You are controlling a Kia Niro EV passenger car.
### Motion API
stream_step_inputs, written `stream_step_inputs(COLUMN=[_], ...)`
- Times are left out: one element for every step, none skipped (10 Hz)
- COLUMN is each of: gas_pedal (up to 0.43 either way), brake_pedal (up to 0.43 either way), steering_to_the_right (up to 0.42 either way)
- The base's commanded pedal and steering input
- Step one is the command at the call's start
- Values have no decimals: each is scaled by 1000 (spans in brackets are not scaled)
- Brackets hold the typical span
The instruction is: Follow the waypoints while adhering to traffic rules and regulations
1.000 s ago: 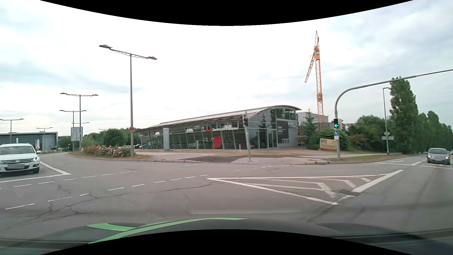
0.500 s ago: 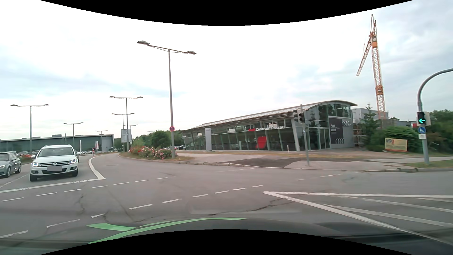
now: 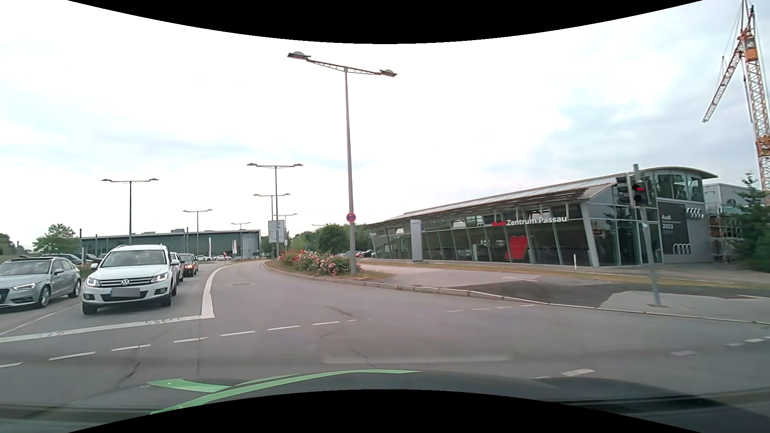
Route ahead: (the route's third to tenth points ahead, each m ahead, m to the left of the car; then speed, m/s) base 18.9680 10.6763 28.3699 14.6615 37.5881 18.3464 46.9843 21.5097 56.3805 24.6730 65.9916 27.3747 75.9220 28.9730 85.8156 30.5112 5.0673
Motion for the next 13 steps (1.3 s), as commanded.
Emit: stream_step_inputs(gas_pedal=[87,98,98,98,98,110,118,138,150,150,157,157,157], brake_pedal=[0,0,0,0,0,0,0,0,0,0,0,0,0], steering_to_the_right=[-225,-214,-201,-189,-184,-182,-180,-173,-164,-160,-158,-155,-149])
